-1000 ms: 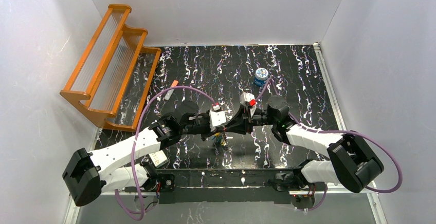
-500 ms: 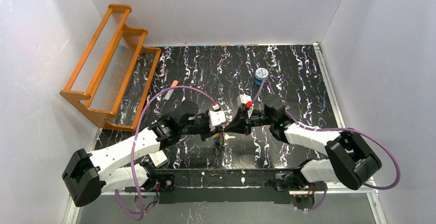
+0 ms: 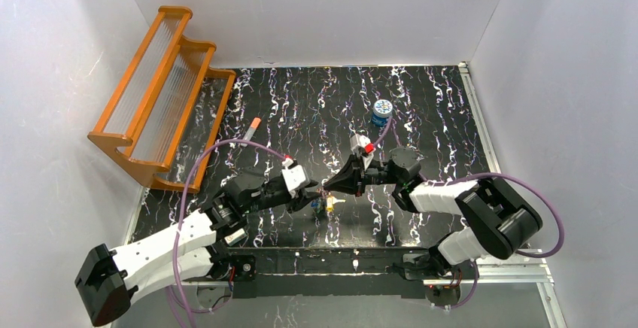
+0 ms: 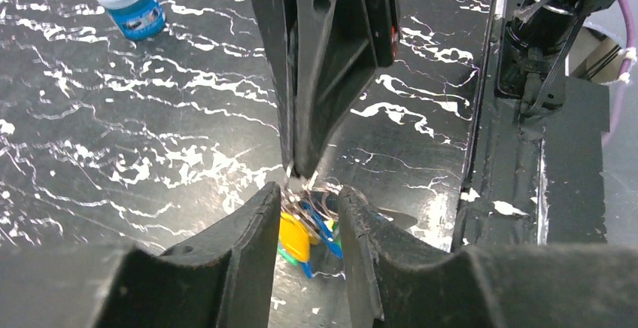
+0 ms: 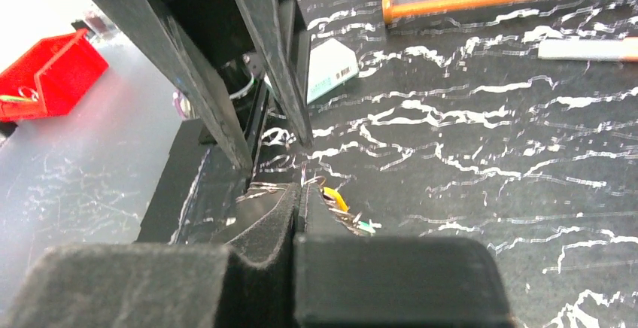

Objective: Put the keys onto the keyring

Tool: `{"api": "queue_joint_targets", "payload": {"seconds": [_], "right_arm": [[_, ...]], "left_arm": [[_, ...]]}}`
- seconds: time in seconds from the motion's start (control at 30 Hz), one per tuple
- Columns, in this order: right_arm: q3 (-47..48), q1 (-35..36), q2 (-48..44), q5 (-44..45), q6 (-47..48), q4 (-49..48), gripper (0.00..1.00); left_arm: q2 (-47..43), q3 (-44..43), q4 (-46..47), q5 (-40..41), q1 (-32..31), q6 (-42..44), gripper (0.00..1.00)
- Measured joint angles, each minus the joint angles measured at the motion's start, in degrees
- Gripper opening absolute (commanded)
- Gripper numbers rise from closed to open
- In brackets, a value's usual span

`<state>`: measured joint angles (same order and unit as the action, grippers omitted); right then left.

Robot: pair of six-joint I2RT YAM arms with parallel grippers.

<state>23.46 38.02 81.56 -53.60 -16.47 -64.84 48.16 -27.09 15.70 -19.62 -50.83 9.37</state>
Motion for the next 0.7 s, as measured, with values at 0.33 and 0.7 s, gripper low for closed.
{"api": "queue_joint_targets", "payload": {"seconds": [0.33,0.7], "right_arm": [[-0.02,0.00,2.19,1.16,-9.81,-15.74,0.01],[0.00,-0.02,1.31,1.44,-11.74,-16.79,0.01]], "left_arm": [[-4.09,9.40,12.02,3.10,-0.02,-9.46,0.37],[1.38,12.13,24.35,2.62,-0.02,-15.87,0.40]]}}
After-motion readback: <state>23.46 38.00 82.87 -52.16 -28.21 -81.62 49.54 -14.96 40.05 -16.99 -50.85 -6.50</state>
